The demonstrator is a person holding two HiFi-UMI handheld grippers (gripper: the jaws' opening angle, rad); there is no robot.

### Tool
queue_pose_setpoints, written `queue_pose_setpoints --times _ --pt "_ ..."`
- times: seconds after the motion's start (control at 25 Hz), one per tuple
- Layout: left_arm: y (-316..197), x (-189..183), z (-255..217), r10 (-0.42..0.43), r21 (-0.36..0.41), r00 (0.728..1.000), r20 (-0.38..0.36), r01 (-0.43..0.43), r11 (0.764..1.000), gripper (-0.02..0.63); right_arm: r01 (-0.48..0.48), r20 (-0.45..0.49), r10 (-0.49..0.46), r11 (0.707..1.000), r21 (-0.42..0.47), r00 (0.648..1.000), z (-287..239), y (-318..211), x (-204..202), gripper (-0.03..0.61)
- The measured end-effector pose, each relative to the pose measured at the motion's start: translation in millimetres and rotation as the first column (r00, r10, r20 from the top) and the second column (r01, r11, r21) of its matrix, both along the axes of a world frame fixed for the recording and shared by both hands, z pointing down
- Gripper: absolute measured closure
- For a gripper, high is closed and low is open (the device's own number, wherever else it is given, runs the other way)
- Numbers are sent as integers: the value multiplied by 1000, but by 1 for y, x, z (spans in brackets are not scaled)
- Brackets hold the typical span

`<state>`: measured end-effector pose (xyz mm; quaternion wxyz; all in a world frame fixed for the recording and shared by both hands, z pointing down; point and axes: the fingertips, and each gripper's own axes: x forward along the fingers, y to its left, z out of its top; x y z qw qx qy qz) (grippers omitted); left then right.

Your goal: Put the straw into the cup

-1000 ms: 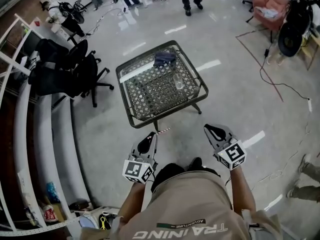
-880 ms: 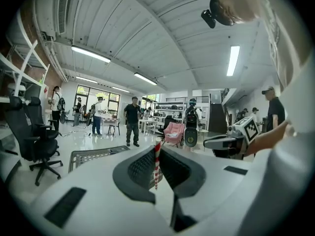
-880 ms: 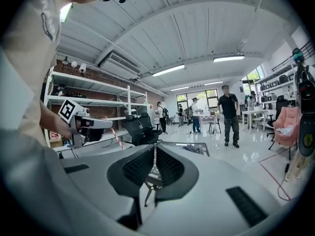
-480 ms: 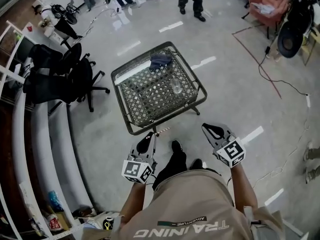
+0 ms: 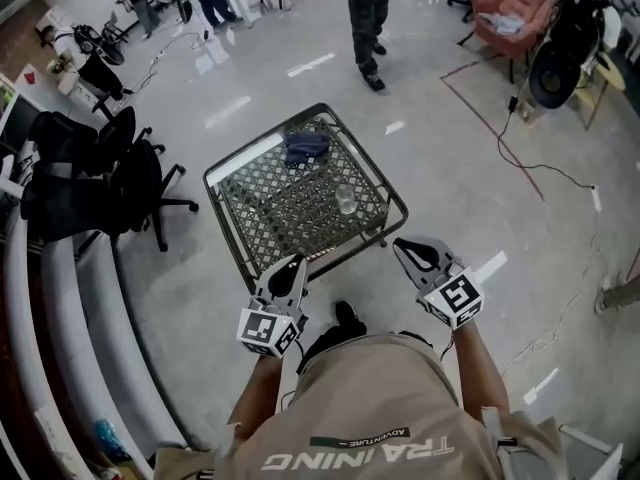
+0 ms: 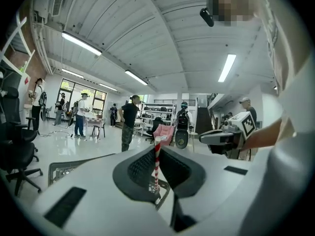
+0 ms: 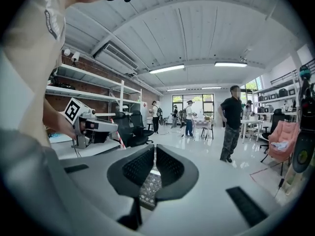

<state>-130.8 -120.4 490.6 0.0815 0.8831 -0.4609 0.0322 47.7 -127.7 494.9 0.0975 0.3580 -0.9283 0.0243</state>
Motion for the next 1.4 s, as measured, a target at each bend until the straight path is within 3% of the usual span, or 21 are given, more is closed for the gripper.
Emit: queue_pose_setpoints --times 0.36,0.88,1.4 --pt "-50 -26 12 84 -10 996 -24 -85 996 578 -98 -17 99 995 14 995 -3 -42 -23 551" --pt "-96 -32 27 93 -62 995 -42 -95 994 578 -93 -27 92 995 -30 995 1 -82 -26 551" --pt "-171 2 -7 24 -21 999 26 -23 999 578 88 -40 -88 996 -11 995 10 -162 -22 551"
